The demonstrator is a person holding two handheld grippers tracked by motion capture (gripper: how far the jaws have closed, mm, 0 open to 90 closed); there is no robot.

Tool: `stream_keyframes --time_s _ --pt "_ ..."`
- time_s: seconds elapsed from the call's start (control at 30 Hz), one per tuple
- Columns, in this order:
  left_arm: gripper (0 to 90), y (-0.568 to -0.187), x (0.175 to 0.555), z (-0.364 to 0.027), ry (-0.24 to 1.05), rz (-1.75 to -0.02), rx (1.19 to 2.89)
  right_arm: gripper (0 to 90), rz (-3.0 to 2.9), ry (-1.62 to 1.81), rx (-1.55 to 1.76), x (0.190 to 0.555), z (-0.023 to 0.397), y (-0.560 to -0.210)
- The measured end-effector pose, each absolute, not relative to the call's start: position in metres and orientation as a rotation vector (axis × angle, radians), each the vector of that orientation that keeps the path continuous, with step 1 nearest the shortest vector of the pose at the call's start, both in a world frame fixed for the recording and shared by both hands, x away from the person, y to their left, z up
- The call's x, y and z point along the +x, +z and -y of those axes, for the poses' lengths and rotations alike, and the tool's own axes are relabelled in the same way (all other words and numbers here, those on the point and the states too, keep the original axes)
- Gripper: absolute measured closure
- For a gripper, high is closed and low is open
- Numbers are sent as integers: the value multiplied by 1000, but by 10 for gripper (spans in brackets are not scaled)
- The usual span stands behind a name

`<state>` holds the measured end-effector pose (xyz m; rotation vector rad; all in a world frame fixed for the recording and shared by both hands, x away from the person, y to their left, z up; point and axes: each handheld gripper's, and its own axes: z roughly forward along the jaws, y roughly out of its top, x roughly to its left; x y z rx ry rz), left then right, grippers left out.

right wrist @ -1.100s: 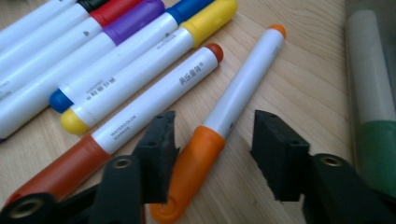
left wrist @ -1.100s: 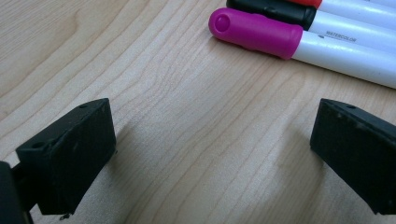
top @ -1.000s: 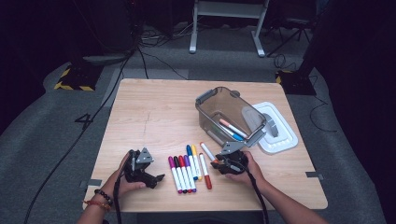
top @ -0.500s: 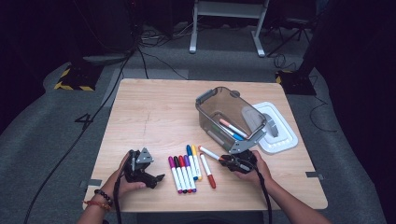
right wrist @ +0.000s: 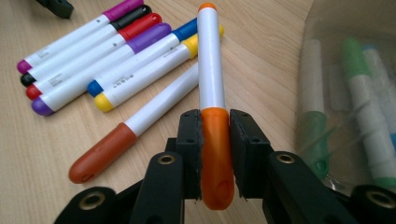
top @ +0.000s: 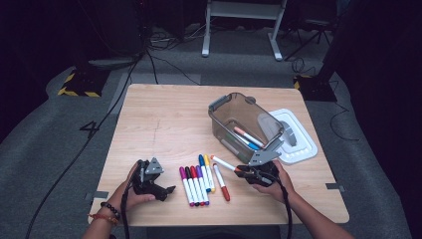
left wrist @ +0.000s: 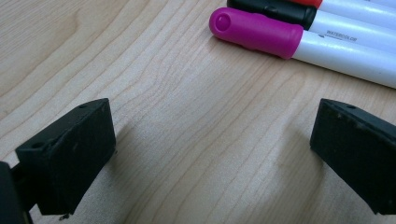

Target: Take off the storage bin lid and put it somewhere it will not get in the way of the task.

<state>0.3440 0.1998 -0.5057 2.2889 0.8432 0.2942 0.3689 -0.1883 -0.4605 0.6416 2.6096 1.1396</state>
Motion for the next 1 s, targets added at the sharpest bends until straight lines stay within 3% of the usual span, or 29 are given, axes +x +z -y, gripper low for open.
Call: stream_keyframes --time_s 0.73,1.0 --pt "4 -506 344 -200 295 -842 2289 751 -2537 1285 496 341 197 -405" --pt "4 -506 344 -200 296 -843 2289 751 -2450 1275 488 349 207 -372"
